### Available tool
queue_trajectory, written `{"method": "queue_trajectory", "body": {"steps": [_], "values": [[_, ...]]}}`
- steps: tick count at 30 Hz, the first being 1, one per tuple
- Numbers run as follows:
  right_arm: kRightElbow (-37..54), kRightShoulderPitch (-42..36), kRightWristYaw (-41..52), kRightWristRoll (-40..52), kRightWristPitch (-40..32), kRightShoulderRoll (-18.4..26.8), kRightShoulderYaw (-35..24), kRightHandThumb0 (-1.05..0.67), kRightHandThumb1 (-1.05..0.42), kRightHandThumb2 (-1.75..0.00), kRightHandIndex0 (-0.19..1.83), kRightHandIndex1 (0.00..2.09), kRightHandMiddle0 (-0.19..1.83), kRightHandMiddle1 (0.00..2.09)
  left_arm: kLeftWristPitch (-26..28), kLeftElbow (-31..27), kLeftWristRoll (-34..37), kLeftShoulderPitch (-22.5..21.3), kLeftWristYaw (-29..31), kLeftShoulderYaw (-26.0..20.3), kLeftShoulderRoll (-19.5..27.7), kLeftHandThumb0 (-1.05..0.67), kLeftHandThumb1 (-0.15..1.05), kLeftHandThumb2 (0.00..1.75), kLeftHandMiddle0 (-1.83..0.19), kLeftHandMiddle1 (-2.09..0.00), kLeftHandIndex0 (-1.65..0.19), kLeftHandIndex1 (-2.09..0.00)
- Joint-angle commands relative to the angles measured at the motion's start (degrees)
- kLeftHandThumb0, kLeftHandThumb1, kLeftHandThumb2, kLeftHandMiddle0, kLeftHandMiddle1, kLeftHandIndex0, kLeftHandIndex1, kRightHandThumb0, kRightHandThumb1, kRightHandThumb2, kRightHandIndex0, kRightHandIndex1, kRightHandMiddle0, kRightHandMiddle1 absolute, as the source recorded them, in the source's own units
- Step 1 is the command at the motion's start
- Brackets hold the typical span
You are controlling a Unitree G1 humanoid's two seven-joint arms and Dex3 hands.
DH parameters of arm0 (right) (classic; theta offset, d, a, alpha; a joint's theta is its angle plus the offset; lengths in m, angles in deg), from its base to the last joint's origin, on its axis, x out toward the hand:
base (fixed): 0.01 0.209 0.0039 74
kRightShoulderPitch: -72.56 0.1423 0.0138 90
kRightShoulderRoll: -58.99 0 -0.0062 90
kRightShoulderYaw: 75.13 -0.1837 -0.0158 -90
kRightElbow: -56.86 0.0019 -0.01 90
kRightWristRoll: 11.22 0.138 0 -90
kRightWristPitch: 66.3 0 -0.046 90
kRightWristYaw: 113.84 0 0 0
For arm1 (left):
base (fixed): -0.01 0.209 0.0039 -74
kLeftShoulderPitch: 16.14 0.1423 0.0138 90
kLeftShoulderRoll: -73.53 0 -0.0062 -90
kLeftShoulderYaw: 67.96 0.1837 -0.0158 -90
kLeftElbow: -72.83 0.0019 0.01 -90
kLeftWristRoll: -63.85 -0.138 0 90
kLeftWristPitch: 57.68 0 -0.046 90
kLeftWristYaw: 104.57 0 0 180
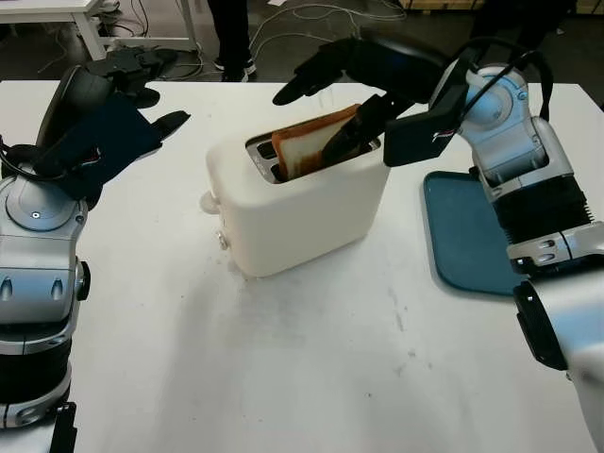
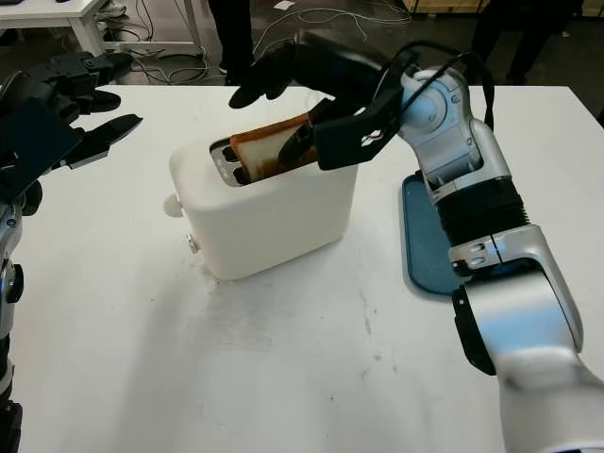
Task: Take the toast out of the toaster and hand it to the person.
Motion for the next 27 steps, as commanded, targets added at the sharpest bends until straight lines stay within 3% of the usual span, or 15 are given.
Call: {"method": "queue_trajectory", "body": {"steps": [1, 15, 19, 22, 23, 25, 27], "values": [[-0.85, -0.78, -1.60, -1.44, 1.16, 0.48, 0.72, -0.62, -0.66, -0.01, 0.41, 0.85, 0.76, 0.07, 0.05, 0.03, -0.31, -0.14, -0.20, -0.34, -0.08, -0.41, 0.92, 0.28, -0.24, -0.70, -0.51, 0.00], [-3.96, -1.31, -6.23, -7.23, 6.28, 2.20, 3.72, -0.47, -0.78, -0.01, 0.63, 0.83, 0.92, 0.12, -0.57, 0.24, -0.25, -0.20, 0.06, -0.21, 0.19, -0.39, 0.92, 0.29, -0.23, -0.71, -0.51, 0.00], [-4.30, -1.43, -6.30, -7.24, 6.89, 2.30, 4.15, -0.42, -0.78, -0.01, 0.72, 0.93, 1.00, 0.16, -0.99, 0.29, -0.29, -0.08, 0.04, -0.24, 0.27, -0.41, 0.92, 0.29, -0.23, -0.71, -0.51, 0.00], [-4.89, -1.53, -5.81, -6.38, 7.54, 2.20, 4.12, -0.40, -0.79, 0.00, 0.75, 1.16, 1.08, 0.23, -0.75, 0.11, -0.65, -0.10, -0.14, -0.02, 0.33, -0.40, 0.92, 0.28, -0.23, -0.72, -0.52, -0.01], [-5.05, -1.57, -5.50, -6.04, 7.61, 2.15, 4.05, -0.40, -0.79, 0.00, 0.76, 1.21, 1.10, 0.28, -0.75, 0.13, -0.67, -0.10, -0.14, -0.01, 0.35, -0.40, 0.92, 0.28, -0.23, -0.72, -0.52, -0.01], [-5.03, -1.69, -4.77, -5.41, 7.12, 2.01, 3.89, -0.42, -0.78, 0.00, 0.78, 1.33, 0.94, 0.76, -0.52, 0.06, -0.51, -0.16, -0.26, -0.15, 0.05, -0.39, 0.92, 0.29, -0.22, -0.71, -0.52, -0.01], [-4.60, -1.98, -3.75, -4.62, 6.04, 1.82, 3.63, -0.42, -0.77, 0.00, 0.80, 1.40, 0.85, 1.07, -0.48, 0.11, -0.39, -0.15, -0.29, -0.24, -0.09, -0.39, 0.92, 0.29, -0.21, -0.71, -0.51, -0.01]]}}
